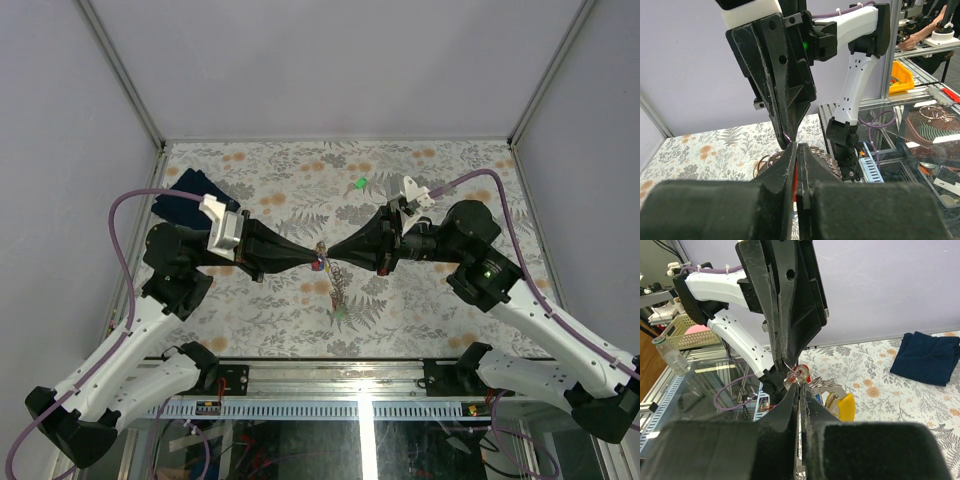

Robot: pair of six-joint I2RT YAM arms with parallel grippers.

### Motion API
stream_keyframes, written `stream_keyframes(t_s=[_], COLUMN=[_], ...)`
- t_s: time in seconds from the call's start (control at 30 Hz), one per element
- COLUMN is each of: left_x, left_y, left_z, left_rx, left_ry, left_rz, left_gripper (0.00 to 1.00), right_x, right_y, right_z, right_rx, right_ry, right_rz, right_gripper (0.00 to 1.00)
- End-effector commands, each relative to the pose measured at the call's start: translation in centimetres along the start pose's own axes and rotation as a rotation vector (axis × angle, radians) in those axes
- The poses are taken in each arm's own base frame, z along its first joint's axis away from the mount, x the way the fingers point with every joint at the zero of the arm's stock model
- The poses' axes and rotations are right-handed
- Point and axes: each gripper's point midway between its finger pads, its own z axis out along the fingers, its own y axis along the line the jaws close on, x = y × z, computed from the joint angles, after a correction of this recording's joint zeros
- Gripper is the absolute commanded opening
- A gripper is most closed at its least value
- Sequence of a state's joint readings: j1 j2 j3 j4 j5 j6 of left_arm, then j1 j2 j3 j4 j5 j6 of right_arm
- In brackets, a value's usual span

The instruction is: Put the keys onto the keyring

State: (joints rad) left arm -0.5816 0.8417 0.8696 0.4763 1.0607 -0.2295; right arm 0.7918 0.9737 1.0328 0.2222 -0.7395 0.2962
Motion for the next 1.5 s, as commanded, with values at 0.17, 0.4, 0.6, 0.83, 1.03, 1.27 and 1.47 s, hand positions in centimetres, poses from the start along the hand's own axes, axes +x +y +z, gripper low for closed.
stream_keyframes(t_s=[0.17,0.4,0.6,0.83,1.03,1.27,1.47], left_x=[-1.6,-1.2,-1.5,-2.3,-2.4,-2.3,-2.1], left_y=[-1.5,-1.3,-0.9,-0.9,-1.2,-1.4,-1.3], left_z=[-0.1,-0.1,-0.1,-0.1,0.1,0.3,0.3], left_rx=[0.055,0.043,0.021,0.008,0.042,0.062,0.066], left_ry=[0.001,0.016,0.009,-0.014,-0.027,-0.027,-0.021], left_rz=[0.054,0.051,0.060,0.074,0.061,0.051,0.046], left_gripper=[0.00,0.00,0.00,0.00,0.00,0.00,0.00], right_x=[-4.8,-5.0,-4.2,-3.4,-2.9,-3.0,-2.8], right_y=[-0.6,-0.2,1.7,4.1,4.6,4.4,3.9], right_z=[-1.1,-1.1,-1.2,-1.4,-1.3,-0.6,0.1], right_rx=[0.108,0.086,-0.027,-0.174,-0.230,-0.267,-0.277], right_ry=[-0.146,-0.149,-0.105,-0.058,-0.044,-0.034,-0.028], right_rz=[-0.108,-0.115,-0.172,-0.206,-0.235,-0.233,-0.200], right_gripper=[0.00,0.00,0.00,0.00,0.00,0.00,0.00])
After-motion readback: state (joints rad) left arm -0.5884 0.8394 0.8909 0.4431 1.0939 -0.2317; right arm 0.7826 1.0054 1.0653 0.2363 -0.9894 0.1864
